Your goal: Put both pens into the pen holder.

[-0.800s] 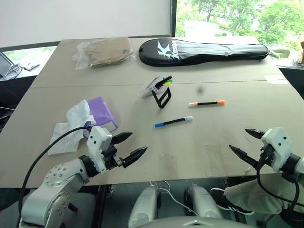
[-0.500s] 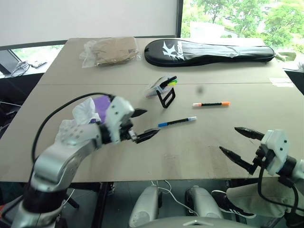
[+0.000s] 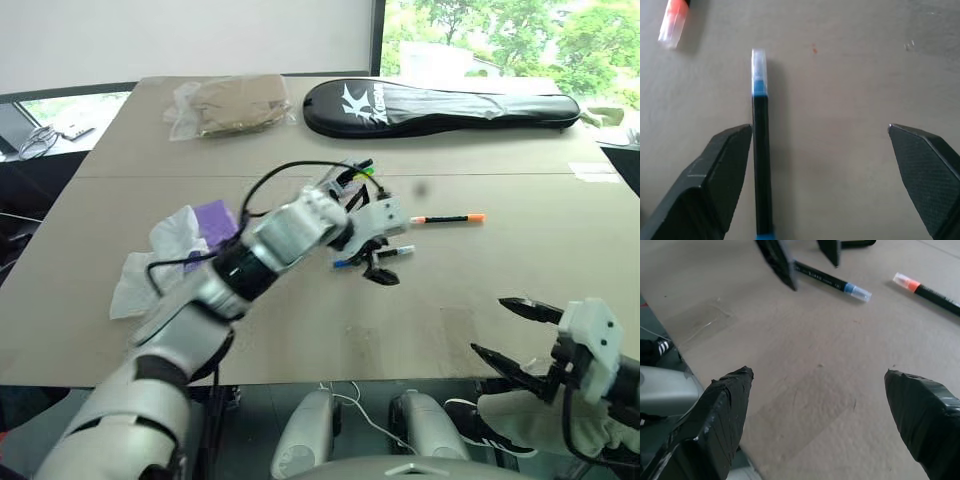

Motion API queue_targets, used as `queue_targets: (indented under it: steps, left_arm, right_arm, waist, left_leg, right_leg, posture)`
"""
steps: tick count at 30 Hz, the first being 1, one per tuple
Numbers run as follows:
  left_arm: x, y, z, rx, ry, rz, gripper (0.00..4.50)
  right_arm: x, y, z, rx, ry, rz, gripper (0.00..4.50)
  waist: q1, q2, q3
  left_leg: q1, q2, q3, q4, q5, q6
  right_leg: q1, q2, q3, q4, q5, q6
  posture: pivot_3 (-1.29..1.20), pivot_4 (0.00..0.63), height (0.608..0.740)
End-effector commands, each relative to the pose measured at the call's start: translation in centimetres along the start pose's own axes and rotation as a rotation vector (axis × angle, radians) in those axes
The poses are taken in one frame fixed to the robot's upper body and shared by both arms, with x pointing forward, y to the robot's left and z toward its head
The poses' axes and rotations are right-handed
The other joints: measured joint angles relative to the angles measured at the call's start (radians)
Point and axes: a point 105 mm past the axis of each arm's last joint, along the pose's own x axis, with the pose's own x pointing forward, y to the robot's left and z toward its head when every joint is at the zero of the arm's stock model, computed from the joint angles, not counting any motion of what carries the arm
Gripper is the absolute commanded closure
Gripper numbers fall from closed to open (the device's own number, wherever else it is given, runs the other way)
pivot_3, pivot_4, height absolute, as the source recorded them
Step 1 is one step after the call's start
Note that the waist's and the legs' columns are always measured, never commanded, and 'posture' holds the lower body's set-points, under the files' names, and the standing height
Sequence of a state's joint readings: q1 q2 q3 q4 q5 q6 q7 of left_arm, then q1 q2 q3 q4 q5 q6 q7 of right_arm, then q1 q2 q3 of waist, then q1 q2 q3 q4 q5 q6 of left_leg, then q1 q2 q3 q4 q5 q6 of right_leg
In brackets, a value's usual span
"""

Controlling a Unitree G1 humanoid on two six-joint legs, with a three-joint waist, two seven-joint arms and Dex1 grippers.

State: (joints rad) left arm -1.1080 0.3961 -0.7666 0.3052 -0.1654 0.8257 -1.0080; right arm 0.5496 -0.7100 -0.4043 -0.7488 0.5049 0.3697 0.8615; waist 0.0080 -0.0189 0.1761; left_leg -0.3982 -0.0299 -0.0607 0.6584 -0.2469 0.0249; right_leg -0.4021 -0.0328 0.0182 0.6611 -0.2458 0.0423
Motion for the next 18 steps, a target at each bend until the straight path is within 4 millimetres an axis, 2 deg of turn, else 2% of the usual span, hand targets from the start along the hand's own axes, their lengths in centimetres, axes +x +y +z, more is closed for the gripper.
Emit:
queue_targets:
  steps: [1,6,8,10,13,16,18]
  left_arm:
    - [0.7,1.3,-0.7,0.049,0.083,0.005,0.78]
    - [1.1,1.1,-1.1,0.074,0.119,-0.066,3.17]
    - [0.9,0.6,-0.9,0.067,0.089,-0.103,4.29]
    - [0.2,-0.2,0.0,0.081,0.017,-0.141,4.46]
    - [-2.5,-1.8,3.0,0.008,-0.180,-0.222,4.46]
    - [-6.8,-1.8,7.1,-0.201,-0.424,-0.267,4.46]
    - [-9.7,-0.6,9.6,-0.307,-0.601,-0.231,4.46]
  right_arm:
    - [-0.4,0.2,1.0,-0.067,-0.033,-0.027,0.00]
    - [-0.8,0.5,0.6,-0.079,-0.035,-0.064,0.00]
    - [-0.8,0.6,0.5,-0.078,-0.039,-0.070,0.00]
    - [-0.7,0.7,0.4,-0.078,-0.041,-0.075,0.00]
    - [-0.6,0.7,0.5,-0.077,-0.048,-0.080,0.00]
    - [-0.3,0.6,0.9,-0.080,-0.072,-0.080,0.00]
    - [0.0,0.3,1.8,-0.091,-0.124,-0.099,0.00]
  waist:
    - [-0.011,0.000,0.000]
    - [-0.012,0.001,0.000]
    - [-0.014,0.001,0.000]
    - [-0.017,0.001,-0.001]
    - [-0.018,0.001,0.000]
    - [-0.016,0.001,0.000]
    - [-0.015,0.001,0.000]
  left_leg:
    - [0.000,0.001,0.000,0.000,0.000,0.000]
    - [0.000,0.001,0.000,0.000,0.000,0.000]
    - [0.000,0.001,0.000,0.000,0.000,0.001]
    - [0.000,0.001,0.000,0.000,-0.001,0.001]
    - [-0.001,0.001,-0.001,0.000,-0.001,0.001]
    - [-0.006,0.001,-0.002,0.002,-0.001,0.001]
    - [-0.010,0.001,-0.005,0.007,-0.001,0.001]
  right_leg:
    - [-0.001,0.000,0.001,0.000,0.000,0.000]
    - [-0.001,0.000,0.000,0.001,0.000,0.000]
    - [-0.001,-0.001,0.001,0.000,-0.001,0.001]
    - [-0.001,-0.001,0.001,0.000,-0.001,0.001]
    - [-0.002,-0.003,0.001,0.001,0.000,0.000]
    - [-0.005,-0.003,0.000,0.002,0.002,-0.003]
    - [-0.007,-0.002,-0.003,0.002,0.001,-0.002]
  posture:
    - [0.00,0.150,0.740]
    - [0.00,0.150,0.740]
    - [0.00,0.150,0.740]
    - [0.00,0.150,0.740]
    - [0.00,0.150,0.740]
    - [0.00,0.150,0.740]
    - [0.00,0.150,0.740]
